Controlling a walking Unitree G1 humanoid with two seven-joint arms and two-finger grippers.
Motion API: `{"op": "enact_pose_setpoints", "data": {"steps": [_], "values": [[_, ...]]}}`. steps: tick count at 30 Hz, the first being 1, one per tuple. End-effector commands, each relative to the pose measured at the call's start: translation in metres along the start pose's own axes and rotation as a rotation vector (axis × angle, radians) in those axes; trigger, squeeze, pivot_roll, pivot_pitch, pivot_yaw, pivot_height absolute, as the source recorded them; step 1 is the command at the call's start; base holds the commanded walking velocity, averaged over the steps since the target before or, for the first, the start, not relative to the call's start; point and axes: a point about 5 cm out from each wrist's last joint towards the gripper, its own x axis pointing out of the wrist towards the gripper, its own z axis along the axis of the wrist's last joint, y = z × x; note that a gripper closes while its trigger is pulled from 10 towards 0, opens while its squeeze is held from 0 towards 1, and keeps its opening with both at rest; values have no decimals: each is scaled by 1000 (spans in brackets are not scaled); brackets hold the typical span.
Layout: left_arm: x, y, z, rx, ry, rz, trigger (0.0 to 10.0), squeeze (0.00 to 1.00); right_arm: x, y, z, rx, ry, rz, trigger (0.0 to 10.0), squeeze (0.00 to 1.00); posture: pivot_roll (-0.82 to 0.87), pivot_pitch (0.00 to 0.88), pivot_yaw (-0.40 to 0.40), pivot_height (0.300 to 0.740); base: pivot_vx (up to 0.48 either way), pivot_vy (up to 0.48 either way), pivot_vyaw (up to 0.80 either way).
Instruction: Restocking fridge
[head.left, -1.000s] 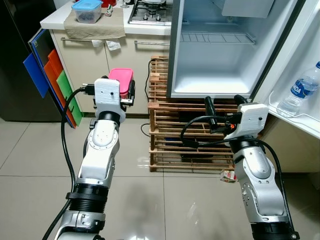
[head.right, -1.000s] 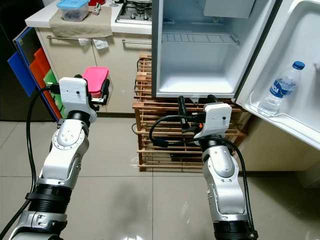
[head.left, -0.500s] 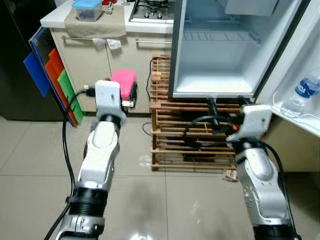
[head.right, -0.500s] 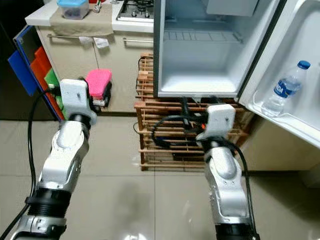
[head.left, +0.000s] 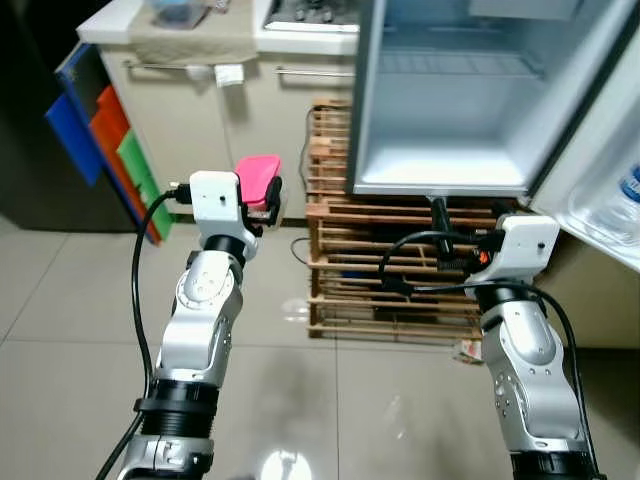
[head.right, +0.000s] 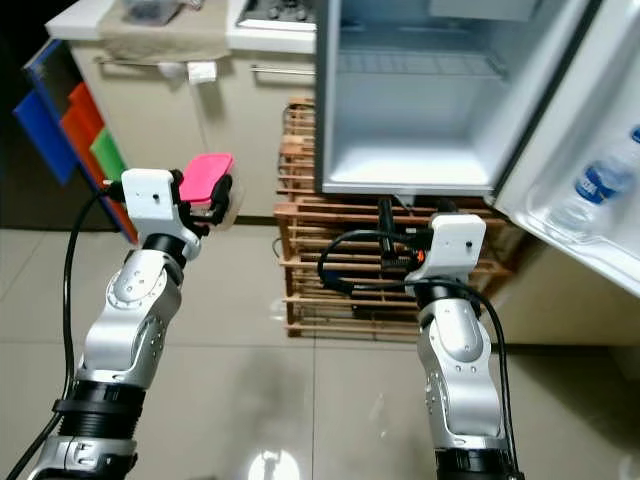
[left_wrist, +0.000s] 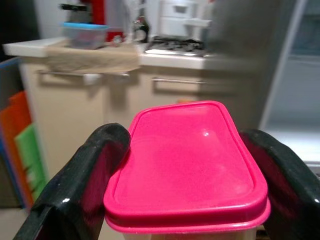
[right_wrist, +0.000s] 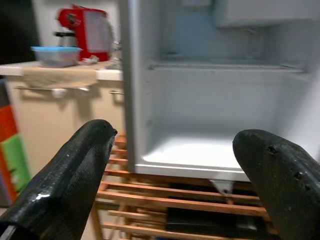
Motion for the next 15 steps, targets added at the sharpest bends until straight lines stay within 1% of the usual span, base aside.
{"op": "enact_pose_setpoints", "data": {"steps": [1, 3, 5, 6, 10, 15], "values": [[-5, 2, -1, 32, 5, -16, 10000, 0, -2, -7, -1, 10, 3, -31, 10000, 0, -97, 0, 12, 740, 0, 0, 0], [-15, 6, -5, 76, 17, -46, 10000, 0, -6, -14, -6, 14, 23, -67, 10000, 0, -99, 0, 15, 740, 0, 0, 0], [-30, 7, -8, 144, 18, -101, 10000, 0, -16, -25, -14, 10, 60, -119, 10000, 0, -94, 0, 12, 740, 0, 0, 0], [-32, 7, -9, 142, 25, -105, 10000, 0, -19, -27, -15, 9, 66, -130, 10000, 0, -94, 0, 12, 740, 0, 0, 0], [-33, 6, -13, 122, 38, -96, 10000, 0, -23, -28, -16, 5, 68, -137, 10000, 0, -87, 0, 8, 740, 0, 0, 0], [-28, 0, -8, 124, 7, -104, 10000, 0, -22, -23, -13, -13, 47, -110, 10000, 0, -98, 0, 10, 740, 0, 0, 0]]}}
